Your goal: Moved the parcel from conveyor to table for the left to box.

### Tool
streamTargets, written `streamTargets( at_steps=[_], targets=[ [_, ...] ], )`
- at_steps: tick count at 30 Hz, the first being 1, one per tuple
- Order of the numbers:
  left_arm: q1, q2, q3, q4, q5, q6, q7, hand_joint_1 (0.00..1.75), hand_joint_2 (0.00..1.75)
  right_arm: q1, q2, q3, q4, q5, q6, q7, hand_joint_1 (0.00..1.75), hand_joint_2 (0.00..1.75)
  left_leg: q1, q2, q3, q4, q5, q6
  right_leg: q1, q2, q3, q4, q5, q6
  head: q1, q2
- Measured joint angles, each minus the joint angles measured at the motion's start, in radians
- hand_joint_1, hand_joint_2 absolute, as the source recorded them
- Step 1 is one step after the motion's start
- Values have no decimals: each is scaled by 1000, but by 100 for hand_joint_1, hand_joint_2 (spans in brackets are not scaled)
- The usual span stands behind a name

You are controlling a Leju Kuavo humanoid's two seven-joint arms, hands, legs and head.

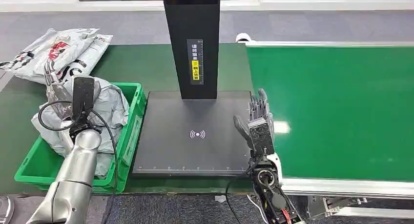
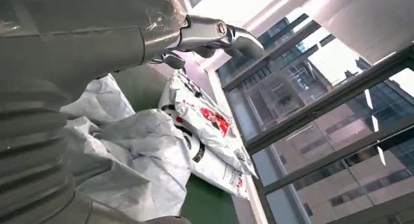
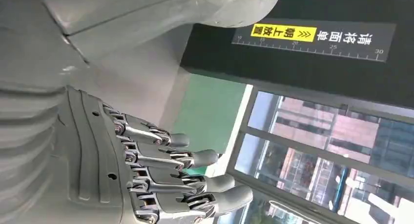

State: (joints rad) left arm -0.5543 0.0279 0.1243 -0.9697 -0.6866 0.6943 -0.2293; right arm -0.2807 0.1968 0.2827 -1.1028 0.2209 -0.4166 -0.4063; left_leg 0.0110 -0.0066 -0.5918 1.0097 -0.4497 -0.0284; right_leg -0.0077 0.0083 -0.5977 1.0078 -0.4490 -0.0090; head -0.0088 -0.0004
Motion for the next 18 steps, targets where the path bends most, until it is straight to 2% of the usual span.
streamTargets(
  at_steps=[8, 12, 15, 18],
  targets=[
    [36, -37, 10, -47, 45, -21, -84, 0, 175, -4, -4, 0, 0, -1, -11, -7, 0, 175, -1, 0, 0, 0, 0, 0, 0, 0, 0, 0, 0, 0, 0, 0],
    [59, -85, -8, -75, 168, -185, -173, 0, 175, -15, -4, 0, 1, 16, -23, -16, 0, 175, -1, -1, 0, 0, 0, 0, 0, 0, 0, 0, 0, 0, 0, 0],
    [92, -159, -84, -81, 303, -340, -272, 0, 175, -62, 2, 5, 27, 29, -23, -23, 0, 175, -2, -1, -1, 0, 0, 1, -1, -2, 0, 0, 1, 2, 0, 0],
    [104, -208, -164, -65, 367, -402, -323, 0, 175, -100, 18, 12, 58, 26, -19, -35, 0, 175, -3, -1, -2, 1, 0, 1, -1, -1, 0, 0, 1, 2, 0, 0]
  ],
)
